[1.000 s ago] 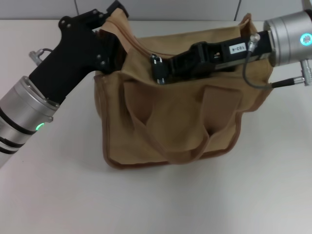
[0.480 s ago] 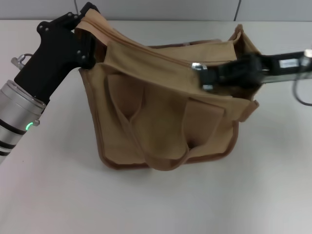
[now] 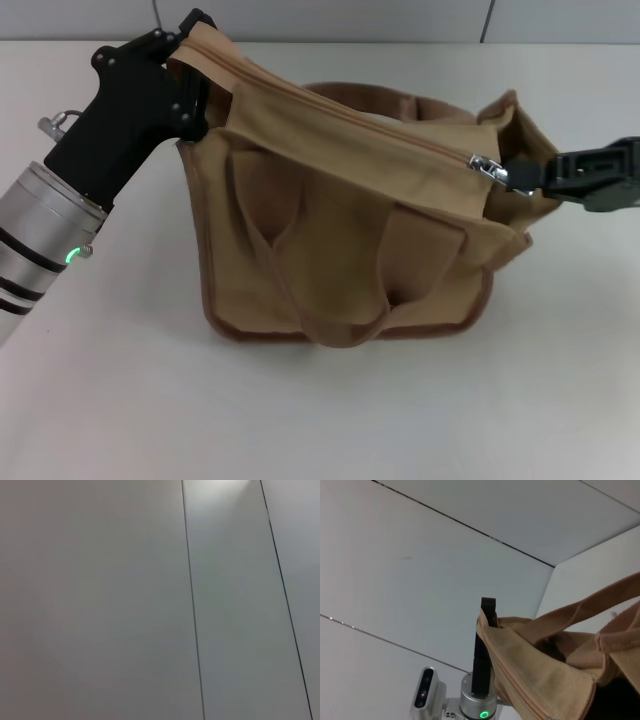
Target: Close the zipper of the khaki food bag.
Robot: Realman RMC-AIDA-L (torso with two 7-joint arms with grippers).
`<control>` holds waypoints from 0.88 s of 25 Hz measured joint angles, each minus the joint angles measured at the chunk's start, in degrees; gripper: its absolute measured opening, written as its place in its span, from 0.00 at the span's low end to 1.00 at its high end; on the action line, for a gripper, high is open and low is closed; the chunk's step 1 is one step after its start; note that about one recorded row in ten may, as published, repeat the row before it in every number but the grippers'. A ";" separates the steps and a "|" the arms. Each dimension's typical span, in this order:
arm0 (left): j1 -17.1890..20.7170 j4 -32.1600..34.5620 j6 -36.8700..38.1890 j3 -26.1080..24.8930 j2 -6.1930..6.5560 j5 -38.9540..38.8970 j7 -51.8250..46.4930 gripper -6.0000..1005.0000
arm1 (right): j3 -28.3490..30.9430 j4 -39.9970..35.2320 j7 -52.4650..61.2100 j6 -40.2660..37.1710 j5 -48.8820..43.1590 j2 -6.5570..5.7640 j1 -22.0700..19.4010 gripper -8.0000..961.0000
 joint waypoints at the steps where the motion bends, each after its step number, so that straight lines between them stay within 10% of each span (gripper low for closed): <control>1: -0.01 -0.18 -0.01 0.00 0.00 0.00 0.00 0.14 | 0.37 0.12 -0.13 -0.38 0.00 -0.11 -0.21 0.05; 22: 1.09 -0.77 -0.23 -2.49 0.39 -0.11 -4.67 0.24 | 10.43 0.15 -14.80 -10.92 -0.16 0.07 -4.14 0.41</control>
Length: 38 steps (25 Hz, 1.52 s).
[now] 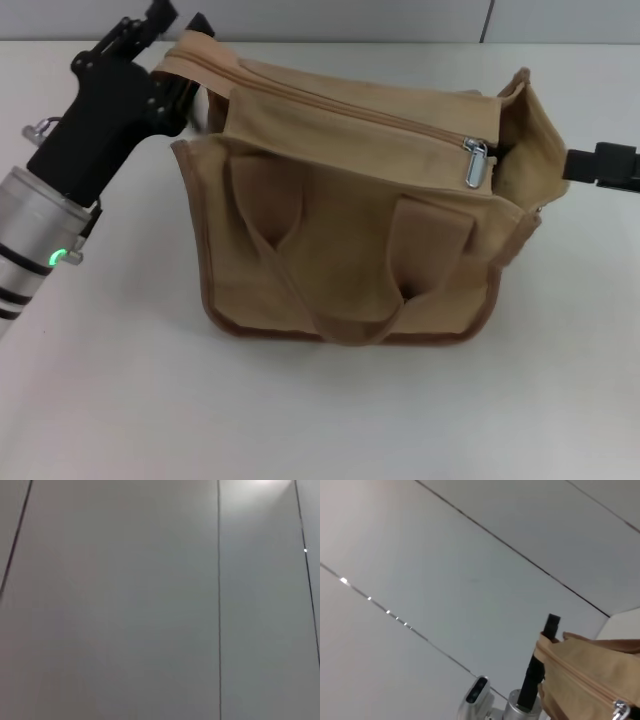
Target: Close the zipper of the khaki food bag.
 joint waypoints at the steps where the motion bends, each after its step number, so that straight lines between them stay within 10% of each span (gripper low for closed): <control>1: 0.33 0.31 0.06 0.02 0.03 0.10 -1.37 0.33 | 0.00 0.00 0.00 0.00 0.00 0.00 0.00 0.46; 7: 1.49 2.72 0.47 5.03 0.15 0.80 -8.47 0.53 | -0.18 -0.53 -16.47 -6.20 -0.13 1.95 -0.20 0.61; 11: 4.36 13.47 1.77 14.59 0.32 2.71 -20.06 0.62 | -0.22 -0.77 -30.56 -8.53 -0.17 4.11 -2.05 0.64; 18: 10.95 27.40 7.81 15.62 0.84 1.87 -32.74 0.78 | -5.54 -1.08 -44.07 -8.42 -1.00 5.82 -3.05 0.65; 30: 15.66 30.96 20.18 18.31 2.47 7.02 -34.64 0.78 | -10.48 -0.06 -52.12 -1.38 -7.45 7.67 -3.22 0.67; 38: 17.48 29.52 19.06 23.02 0.43 19.81 -19.50 0.78 | -9.88 0.54 -55.50 1.28 -7.62 8.62 -6.63 0.69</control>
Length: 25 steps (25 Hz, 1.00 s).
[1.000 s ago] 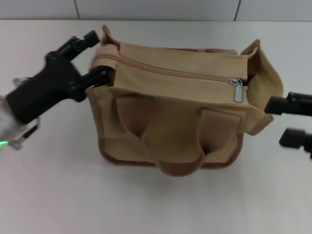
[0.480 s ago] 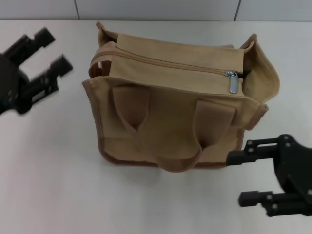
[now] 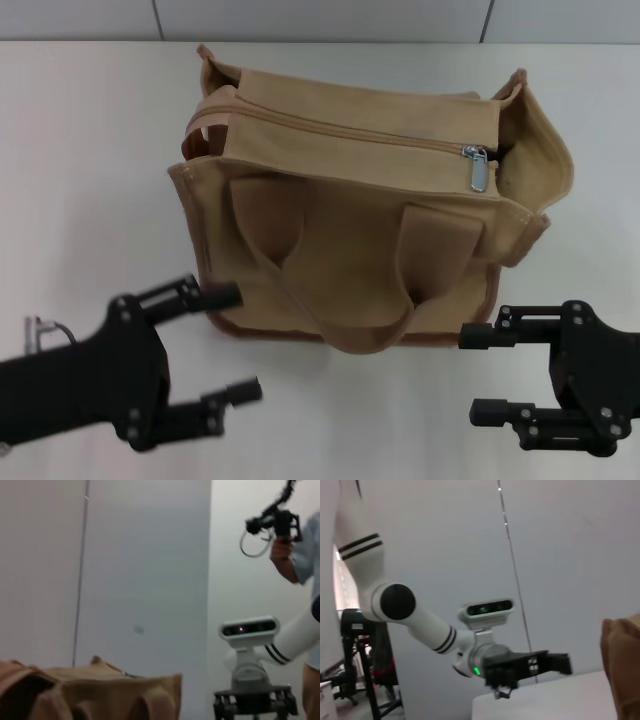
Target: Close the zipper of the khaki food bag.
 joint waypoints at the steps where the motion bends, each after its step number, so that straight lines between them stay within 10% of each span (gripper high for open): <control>1: 0.00 0.00 0.00 0.00 0.00 0.00 0.00 0.78 | -0.01 -0.10 -0.14 0.33 0.00 0.20 -0.33 0.69; 25: -2.25 -3.11 -4.72 0.03 -0.13 4.41 0.66 0.78 | -1.28 -0.14 -7.37 6.25 -4.03 1.30 -1.24 0.72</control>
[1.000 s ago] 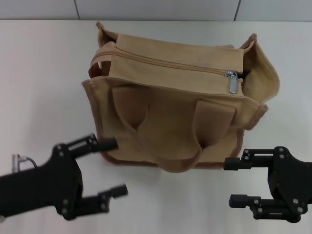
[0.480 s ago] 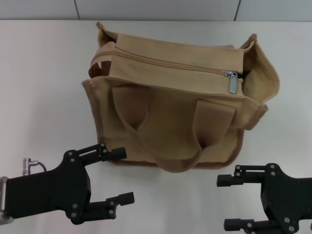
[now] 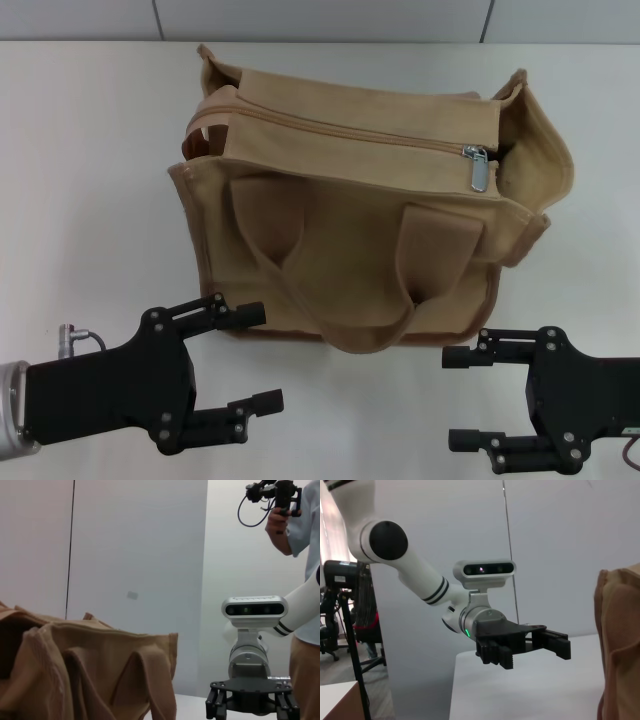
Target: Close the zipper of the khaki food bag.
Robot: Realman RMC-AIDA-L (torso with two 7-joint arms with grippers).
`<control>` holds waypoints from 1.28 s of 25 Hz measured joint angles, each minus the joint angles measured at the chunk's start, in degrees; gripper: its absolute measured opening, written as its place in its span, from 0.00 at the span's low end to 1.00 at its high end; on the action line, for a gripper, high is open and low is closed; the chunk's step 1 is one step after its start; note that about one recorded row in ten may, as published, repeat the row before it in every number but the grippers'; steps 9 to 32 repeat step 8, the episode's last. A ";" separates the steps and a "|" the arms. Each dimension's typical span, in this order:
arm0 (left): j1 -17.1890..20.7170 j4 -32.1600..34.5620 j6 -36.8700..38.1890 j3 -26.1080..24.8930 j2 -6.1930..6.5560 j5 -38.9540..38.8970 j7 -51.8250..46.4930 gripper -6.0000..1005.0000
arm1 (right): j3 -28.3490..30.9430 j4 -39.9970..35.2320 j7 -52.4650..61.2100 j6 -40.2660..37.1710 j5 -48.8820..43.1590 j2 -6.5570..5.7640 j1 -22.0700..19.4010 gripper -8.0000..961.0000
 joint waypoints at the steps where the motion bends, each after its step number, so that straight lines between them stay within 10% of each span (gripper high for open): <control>1: -0.25 -0.02 -0.18 0.00 -0.04 -0.14 0.01 0.78 | -0.01 0.07 0.00 0.20 0.07 0.07 0.23 0.72; 32: -2.16 -1.11 -0.52 0.00 -0.08 0.00 -0.05 0.78 | 0.42 0.97 0.11 0.42 0.38 0.12 0.89 0.72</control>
